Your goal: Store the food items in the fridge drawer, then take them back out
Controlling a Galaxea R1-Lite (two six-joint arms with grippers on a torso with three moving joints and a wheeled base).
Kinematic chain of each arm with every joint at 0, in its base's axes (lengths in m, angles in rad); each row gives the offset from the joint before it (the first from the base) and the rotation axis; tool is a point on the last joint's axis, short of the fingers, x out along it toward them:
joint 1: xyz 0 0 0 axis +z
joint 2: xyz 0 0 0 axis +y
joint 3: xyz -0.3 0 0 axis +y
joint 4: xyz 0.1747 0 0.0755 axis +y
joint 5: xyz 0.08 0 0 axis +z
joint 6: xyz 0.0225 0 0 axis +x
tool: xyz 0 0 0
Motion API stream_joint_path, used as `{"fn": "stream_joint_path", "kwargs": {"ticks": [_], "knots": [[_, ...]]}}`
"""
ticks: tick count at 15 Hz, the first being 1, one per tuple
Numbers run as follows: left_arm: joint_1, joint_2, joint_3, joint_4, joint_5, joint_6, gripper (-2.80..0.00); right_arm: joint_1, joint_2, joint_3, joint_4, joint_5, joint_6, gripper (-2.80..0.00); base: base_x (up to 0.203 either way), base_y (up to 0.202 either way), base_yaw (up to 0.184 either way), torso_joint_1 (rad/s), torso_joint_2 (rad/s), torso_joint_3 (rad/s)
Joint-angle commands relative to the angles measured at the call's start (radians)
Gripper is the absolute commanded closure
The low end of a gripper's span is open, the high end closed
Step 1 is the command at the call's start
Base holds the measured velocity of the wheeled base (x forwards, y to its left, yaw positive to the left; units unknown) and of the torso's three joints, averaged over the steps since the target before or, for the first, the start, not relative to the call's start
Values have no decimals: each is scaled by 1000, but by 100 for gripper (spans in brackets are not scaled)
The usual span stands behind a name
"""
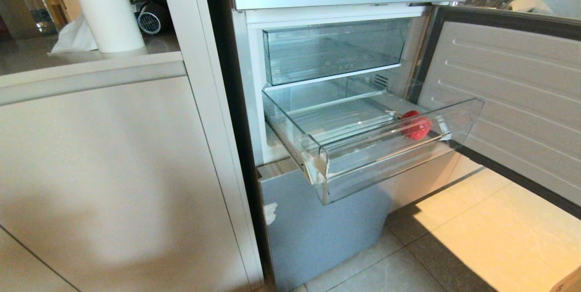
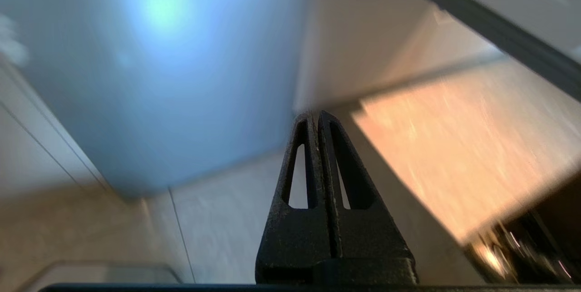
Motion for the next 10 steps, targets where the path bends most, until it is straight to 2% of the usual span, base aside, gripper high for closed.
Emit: {"fn": "stream_joint_path", "kwargs": {"ticks": [1, 10], "knots": [[0, 0, 2, 0, 0, 0, 0, -4, -83, 42, -34, 36, 10, 0, 0, 0, 0, 0, 0, 0], [0, 0, 2, 0, 0, -1, 0, -4, -83, 42, -32, 28, 24, 0, 0, 0, 0, 0, 0, 0]]}}
